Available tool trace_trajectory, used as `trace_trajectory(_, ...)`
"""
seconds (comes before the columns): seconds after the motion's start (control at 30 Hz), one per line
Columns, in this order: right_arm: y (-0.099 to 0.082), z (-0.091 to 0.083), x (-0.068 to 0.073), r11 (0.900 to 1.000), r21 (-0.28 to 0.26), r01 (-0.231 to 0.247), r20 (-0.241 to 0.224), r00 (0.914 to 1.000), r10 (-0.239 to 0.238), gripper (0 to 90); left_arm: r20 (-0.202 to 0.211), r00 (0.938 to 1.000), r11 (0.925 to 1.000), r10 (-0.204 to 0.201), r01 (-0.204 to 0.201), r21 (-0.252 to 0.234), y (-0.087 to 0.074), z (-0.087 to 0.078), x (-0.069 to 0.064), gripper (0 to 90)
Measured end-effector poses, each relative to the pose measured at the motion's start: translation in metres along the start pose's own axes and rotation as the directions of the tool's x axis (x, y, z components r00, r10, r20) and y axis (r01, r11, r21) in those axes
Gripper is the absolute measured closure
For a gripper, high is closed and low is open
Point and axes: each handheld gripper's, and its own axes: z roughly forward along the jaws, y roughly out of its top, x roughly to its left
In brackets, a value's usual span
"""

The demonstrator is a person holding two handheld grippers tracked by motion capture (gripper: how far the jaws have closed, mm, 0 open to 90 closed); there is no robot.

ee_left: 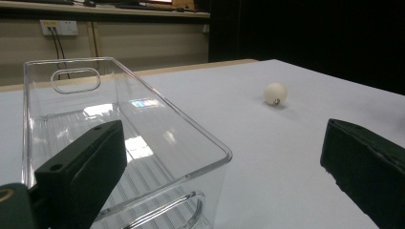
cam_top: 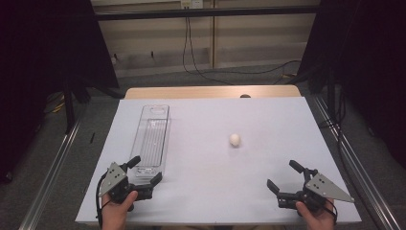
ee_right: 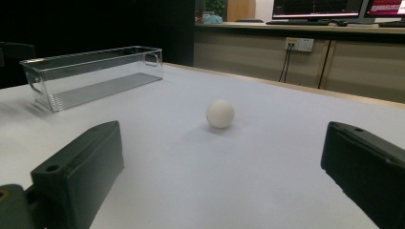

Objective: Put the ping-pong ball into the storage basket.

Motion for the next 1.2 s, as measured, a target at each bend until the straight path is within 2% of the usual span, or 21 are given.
trace_trajectory(0.23,0.001,-0.001,0.0,1.0,-0.003,0.003,-0.009,1.0,-0.003,0.2,0.001,1.0,0.9999,0.005,-0.005,0.009,0.001,0.0,0.0,2.0)
trace_trajectory(0.4,0.001,-0.001,0.0,1.0,-0.002,0.005,-0.011,0.9999,-0.005,0.2,-0.005,0.9999,0.9999,-0.009,0.009,0.004,0.002,0.002,-0.003,2.0)
trace_trajectory(0.63,0.002,-0.002,-0.001,0.9999,-0.01,0.005,-0.009,0.9999,-0.005,0.2,-0.004,1.0,0.9999,0.001,-0.001,0.012,0.006,0.007,-0.006,2.0)
trace_trajectory(0.7,0.002,-0.003,-0.001,0.9999,-0.009,0.007,-0.011,0.9999,-0.007,0.2,0.01,0.9998,0.9997,0.016,-0.016,0.018,0.007,0.006,-0.005,2.0)
trace_trajectory(0.73,0.002,-0.004,-0.002,0.9999,-0.013,0.004,-0.008,1.0,-0.004,0.3,-0.002,1.0,1.0,0.001,-0.001,0.009,0.008,0.008,-0.006,2.0)
trace_trajectory(0.93,0.002,-0.005,-0.003,0.9999,-0.014,0.003,-0.005,1.0,-0.003,0.2,0.005,1.0,0.9999,-0.009,0.008,0.007,0.01,0.013,-0.01,2.0)
trace_trajectory(0.97,0.002,-0.005,-0.003,0.9999,-0.014,0.004,-0.004,1.0,-0.004,0.2,0.011,0.9999,0.9998,0.008,-0.009,0.018,0.01,0.012,-0.01,2.0)
trace_trajectory(1.0,0.002,-0.005,-0.003,0.9999,-0.014,0.005,-0.003,1.0,-0.005,0.2,0.012,0.9999,0.9999,-0.004,0.003,0.013,0.01,0.013,-0.011,2.0)
trace_trajectory(1.2,0.002,-0.004,-0.003,0.9999,-0.011,0.001,-0.003,1.0,-0.001,0.0,0.011,0.9999,0.9995,-0.004,0.004,0.032,0.013,0.017,-0.012,1.9)
